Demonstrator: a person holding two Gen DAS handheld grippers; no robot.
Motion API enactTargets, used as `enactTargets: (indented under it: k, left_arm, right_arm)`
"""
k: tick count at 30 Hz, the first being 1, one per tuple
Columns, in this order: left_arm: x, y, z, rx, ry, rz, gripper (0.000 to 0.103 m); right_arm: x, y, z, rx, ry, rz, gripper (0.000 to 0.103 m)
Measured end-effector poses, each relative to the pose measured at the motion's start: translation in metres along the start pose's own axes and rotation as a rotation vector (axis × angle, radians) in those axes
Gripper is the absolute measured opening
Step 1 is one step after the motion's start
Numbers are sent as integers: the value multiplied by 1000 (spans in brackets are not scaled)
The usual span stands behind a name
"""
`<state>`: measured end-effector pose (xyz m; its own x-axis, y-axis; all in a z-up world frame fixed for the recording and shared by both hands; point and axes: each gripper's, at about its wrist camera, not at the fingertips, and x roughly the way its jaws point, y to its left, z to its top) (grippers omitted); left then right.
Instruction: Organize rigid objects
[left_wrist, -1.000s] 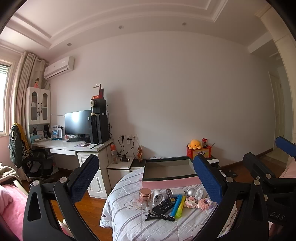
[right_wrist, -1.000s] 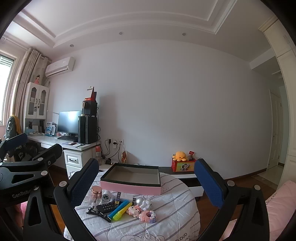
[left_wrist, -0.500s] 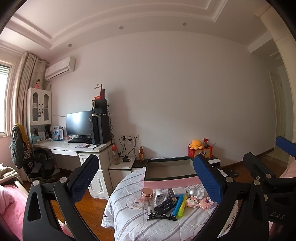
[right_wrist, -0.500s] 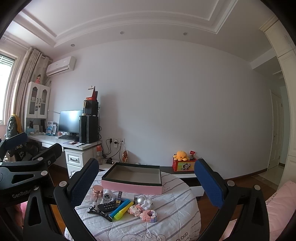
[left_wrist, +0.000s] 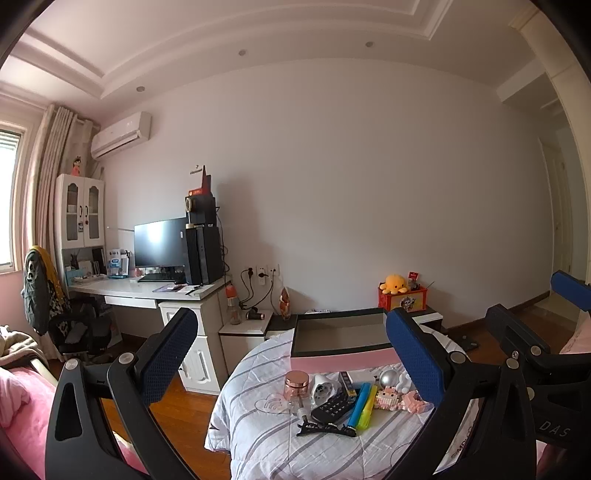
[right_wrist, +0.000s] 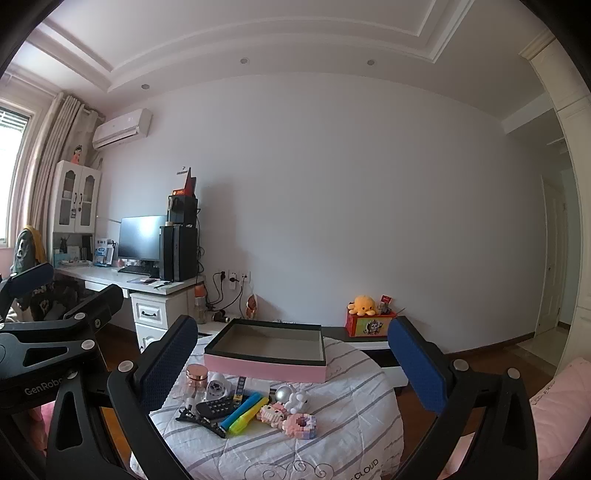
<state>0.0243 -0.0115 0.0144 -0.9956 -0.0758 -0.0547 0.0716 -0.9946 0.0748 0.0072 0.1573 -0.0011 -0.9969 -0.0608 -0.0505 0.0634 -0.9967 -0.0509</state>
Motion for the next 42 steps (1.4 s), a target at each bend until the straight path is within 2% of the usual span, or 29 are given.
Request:
enactTargets:
  k: [12,20,23,27,33,37,42]
  left_arm:
    - [24,-1,-8,4,33,34,103]
    - [61,-9,-13,11,69,23,103]
    - [79,-11,-18,0,105,-12,103]
    - [112,-13,-38,-10,225,-78,103]
    - [154,-17,-79,9,389,-110,103]
    - [177,-13,-109,14,489,-106,103]
    - [206,-5,-144,31,611,-61,103]
  right_arm:
    - [25,1,-6,9,36,33,103]
    - [58,-9,-16,50,86,53,103]
    - [71,-12,-19,51,104,52,103]
    - [90,-13,-35,36,166,58,103]
    - [136,-10,-82,15,350,91,103]
    - [161,-9,-112,3,450,100,103]
    - [182,-20,-143,0,552,92,103]
